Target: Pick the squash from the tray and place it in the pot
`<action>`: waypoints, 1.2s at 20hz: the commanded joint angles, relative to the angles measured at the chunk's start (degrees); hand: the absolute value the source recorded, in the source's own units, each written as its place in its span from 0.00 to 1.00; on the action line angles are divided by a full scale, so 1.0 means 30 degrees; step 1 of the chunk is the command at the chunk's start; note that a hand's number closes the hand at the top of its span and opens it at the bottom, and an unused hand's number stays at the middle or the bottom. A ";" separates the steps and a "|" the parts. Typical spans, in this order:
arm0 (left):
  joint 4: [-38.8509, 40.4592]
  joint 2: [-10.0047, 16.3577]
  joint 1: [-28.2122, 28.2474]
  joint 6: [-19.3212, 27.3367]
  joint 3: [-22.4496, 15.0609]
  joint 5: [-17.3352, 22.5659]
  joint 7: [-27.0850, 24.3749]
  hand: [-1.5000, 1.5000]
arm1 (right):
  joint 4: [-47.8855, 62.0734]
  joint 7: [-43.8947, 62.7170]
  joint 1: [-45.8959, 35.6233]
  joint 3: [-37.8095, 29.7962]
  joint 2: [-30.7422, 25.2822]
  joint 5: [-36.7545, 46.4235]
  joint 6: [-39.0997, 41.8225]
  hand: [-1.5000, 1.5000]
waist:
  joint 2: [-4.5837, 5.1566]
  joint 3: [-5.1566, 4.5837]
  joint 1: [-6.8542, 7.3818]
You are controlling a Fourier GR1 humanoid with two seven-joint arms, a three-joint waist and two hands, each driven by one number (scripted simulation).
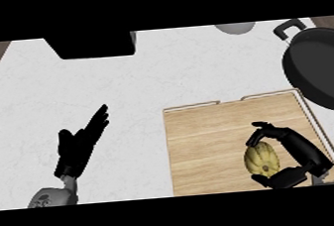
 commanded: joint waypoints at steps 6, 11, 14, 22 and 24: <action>-0.0182 0.0202 0.0563 0.0439 0.0747 0.0219 -0.0205 0.50 | 0.4252 -0.3179 0.1796 -1.0504 -0.2750 -0.6052 -0.2129 1.00 | 0.0457 0.0620 -0.1564; -0.0298 0.0110 0.0142 -0.0145 0.0209 0.0160 0.0071 0.50 | 0.9078 -0.6748 0.1655 -1.3647 -0.5558 -0.5781 -0.2883 1.00 | 0.0551 0.0552 -0.0214; -0.0475 0.0048 0.0309 -0.0063 0.0138 0.0022 0.0293 0.50 | 1.2740 -0.8825 0.0852 -1.4752 -0.7354 -0.6421 -0.1458 1.00 | 0.0492 0.0520 0.0074; 0.0071 0.0040 -0.0282 -0.0674 0.0686 0.0140 0.0454 0.50 | 1.5283 -1.0834 -0.0655 -1.3838 -0.9188 -0.3581 -0.5197 1.00 | 0.0453 0.0431 0.0029; -0.0769 -0.0375 0.0244 -0.0171 0.0370 -0.0185 0.0687 0.50 | 1.5249 -1.0212 -0.1446 -1.3626 -1.0124 -0.3432 -0.5091 1.00 | 0.0435 0.0429 0.0105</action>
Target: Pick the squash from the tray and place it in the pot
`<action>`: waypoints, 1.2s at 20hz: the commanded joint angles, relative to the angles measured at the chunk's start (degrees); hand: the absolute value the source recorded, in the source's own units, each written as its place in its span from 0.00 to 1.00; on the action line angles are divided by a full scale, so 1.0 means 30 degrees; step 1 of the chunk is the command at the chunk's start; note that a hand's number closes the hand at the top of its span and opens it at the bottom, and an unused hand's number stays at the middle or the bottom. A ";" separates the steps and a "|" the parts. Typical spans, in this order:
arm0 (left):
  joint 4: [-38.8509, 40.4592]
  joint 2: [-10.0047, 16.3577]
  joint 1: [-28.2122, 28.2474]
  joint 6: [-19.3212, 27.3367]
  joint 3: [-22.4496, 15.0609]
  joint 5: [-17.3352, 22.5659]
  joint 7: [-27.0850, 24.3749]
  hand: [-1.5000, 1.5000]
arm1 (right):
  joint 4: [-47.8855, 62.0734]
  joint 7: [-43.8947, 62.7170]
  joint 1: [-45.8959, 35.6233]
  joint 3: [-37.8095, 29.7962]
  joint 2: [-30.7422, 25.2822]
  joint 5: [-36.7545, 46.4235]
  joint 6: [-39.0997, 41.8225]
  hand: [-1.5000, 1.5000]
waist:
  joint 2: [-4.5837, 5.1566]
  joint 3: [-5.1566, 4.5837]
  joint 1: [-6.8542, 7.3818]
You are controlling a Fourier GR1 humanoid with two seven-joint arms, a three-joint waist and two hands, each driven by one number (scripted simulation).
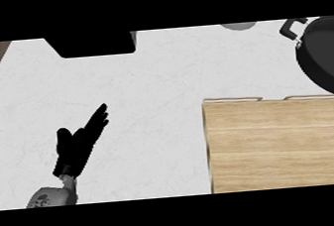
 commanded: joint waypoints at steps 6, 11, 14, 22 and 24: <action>0.0328 0.0348 -0.0069 -0.0714 0.0712 -0.0052 -0.0335 0.50 | -0.2034 0.2594 -0.1359 0.0838 -0.2178 0.1329 -0.2192 1.00 | -0.0023 -0.0047 -0.0010; 0.0123 -0.0295 0.0035 -0.0415 0.0374 -0.0343 -0.0087 0.50 | -0.5014 0.7084 -0.2378 0.1969 -0.2765 0.2116 -0.2872 1.00 | -0.0040 -0.0062 -0.0014; -0.0784 -0.0099 0.0821 -0.0742 0.0261 -0.0131 0.0493 0.50 | -0.7034 0.9816 -0.3498 0.2631 -0.3511 0.2313 -0.2524 1.00 | -0.0082 -0.0072 0.0071; 0.0791 -0.1081 -0.0542 -0.0169 0.0086 -0.1005 -0.0208 0.50 | -0.4532 1.3079 -0.8795 0.7025 -0.3108 0.6075 -0.3154 1.00 | 0.0053 -0.0044 0.0331; -0.0050 -0.0815 -0.0427 -0.0459 0.0085 -0.0880 0.0097 0.50 | -0.3115 1.2811 -0.9961 0.7971 -0.2830 0.7308 -0.3646 1.00 | 0.0081 -0.0028 0.0526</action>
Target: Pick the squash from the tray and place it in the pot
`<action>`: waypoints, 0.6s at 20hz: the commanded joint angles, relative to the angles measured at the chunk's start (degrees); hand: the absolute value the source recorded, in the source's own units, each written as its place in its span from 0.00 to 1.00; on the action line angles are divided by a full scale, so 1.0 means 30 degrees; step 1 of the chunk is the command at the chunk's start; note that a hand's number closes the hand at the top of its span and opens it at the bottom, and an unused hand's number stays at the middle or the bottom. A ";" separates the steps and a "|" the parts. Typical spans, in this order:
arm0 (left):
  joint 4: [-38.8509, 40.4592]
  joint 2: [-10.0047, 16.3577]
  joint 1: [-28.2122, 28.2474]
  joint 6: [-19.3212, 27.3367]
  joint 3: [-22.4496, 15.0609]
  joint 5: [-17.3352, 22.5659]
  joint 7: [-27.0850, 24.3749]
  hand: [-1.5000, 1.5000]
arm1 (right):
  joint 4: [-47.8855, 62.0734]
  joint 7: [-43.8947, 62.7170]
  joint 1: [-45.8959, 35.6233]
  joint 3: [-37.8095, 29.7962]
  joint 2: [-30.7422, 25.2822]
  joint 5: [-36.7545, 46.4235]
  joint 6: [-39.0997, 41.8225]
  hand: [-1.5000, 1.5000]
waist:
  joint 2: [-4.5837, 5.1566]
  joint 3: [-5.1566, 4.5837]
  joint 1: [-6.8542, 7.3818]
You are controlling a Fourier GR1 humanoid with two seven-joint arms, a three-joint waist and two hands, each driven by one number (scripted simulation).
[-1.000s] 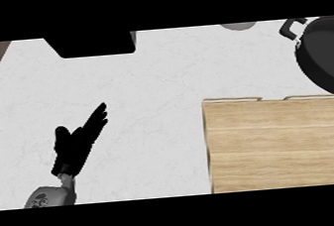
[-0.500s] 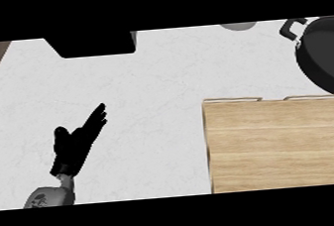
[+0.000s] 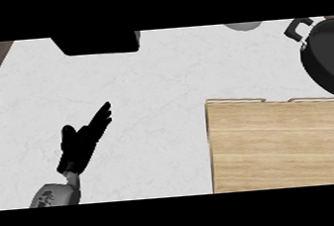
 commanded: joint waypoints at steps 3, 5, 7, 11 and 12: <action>0.0089 -0.0186 -0.0036 0.0100 -0.0018 -0.0389 -0.0310 0.50 | 0.2608 0.1234 -0.3994 0.2649 0.0440 0.2853 -0.0206 1.00 | 0.0055 0.0017 0.0167; -0.0303 0.0150 -0.0620 -0.0357 0.0134 -0.0078 0.0321 0.50 | 0.3795 0.1078 -0.4361 0.3509 0.0088 0.4168 -0.0183 1.00 | 0.0105 0.0026 0.0323; 0.0294 0.0230 -0.0425 -0.0430 0.0263 -0.0099 0.0051 0.50 | 0.4053 0.1988 -0.4512 0.4673 0.0858 0.5898 -0.1806 1.00 | 0.0150 0.0019 0.0403; -0.0899 -0.0475 0.0167 -0.0076 -0.0631 -0.0468 0.0226 0.50 | 0.6034 0.3310 -0.5588 0.6559 0.0571 0.8658 -0.1758 1.00 | 0.0206 0.0043 0.0857; -0.0161 -0.0450 -0.0144 -0.0292 -0.0197 -0.0108 0.0056 0.50 | 0.6485 0.3546 -0.6033 0.6821 0.0887 0.8932 -0.1310 1.00 | 0.0174 0.0029 0.0531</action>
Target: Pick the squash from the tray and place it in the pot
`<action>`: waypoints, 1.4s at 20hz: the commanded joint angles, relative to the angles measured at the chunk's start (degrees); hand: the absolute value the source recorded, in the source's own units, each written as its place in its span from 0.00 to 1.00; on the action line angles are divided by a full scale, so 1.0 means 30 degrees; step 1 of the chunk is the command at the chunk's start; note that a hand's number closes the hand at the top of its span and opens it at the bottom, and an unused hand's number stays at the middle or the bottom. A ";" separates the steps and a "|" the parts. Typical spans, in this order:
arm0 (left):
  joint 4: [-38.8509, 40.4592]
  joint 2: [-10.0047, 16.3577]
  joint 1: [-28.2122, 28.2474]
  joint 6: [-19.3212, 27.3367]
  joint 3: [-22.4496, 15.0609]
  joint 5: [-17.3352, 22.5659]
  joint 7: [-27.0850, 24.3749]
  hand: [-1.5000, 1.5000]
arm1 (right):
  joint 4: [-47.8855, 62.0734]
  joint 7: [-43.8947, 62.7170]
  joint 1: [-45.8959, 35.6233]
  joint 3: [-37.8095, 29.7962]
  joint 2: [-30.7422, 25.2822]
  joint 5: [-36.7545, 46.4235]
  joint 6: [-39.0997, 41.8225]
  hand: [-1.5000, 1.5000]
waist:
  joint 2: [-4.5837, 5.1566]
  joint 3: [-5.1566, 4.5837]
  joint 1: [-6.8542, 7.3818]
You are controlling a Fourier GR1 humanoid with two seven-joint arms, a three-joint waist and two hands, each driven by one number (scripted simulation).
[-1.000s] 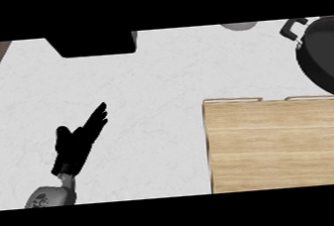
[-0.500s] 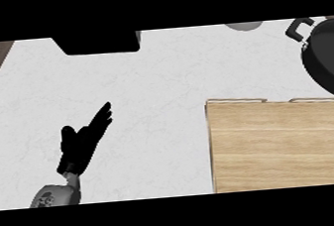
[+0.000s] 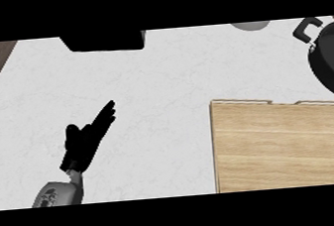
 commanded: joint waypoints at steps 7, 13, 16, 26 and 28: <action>-0.0770 -0.0759 0.0529 0.0454 -0.0733 -0.0484 0.0132 0.50 | 0.5768 0.4870 -0.3805 0.1481 0.1794 0.1896 0.5125 0.00 | 0.0030 0.0026 0.0372; 0.0516 -0.0234 -0.0393 0.0155 0.0137 -0.0337 -0.0203 0.50 | 0.6477 0.2004 -0.4620 -0.0524 0.2799 0.0352 0.2623 0.00 | 0.0091 0.0068 -0.0120; 0.0335 0.0049 -0.0466 -0.0156 0.0440 0.0003 -0.0213 0.50 | 0.5730 0.0891 -0.4681 -0.2564 0.3458 -0.1488 -0.0338 0.00 | 0.0111 0.0114 -0.0126; -0.0081 -0.0244 -0.0032 0.0008 0.0232 -0.0060 0.0147 0.50 | 0.5271 -0.1429 -0.4968 -0.8645 0.2019 -0.6549 -0.5097 0.00 | 0.0012 0.0070 -0.0443; 0.0167 -0.0035 0.0238 -0.0011 0.0650 0.0133 0.0079 0.50 | 0.4996 -0.2657 -0.4243 -0.9399 0.1379 -0.7161 -0.5484 0.00 | -0.0052 0.0055 -0.0634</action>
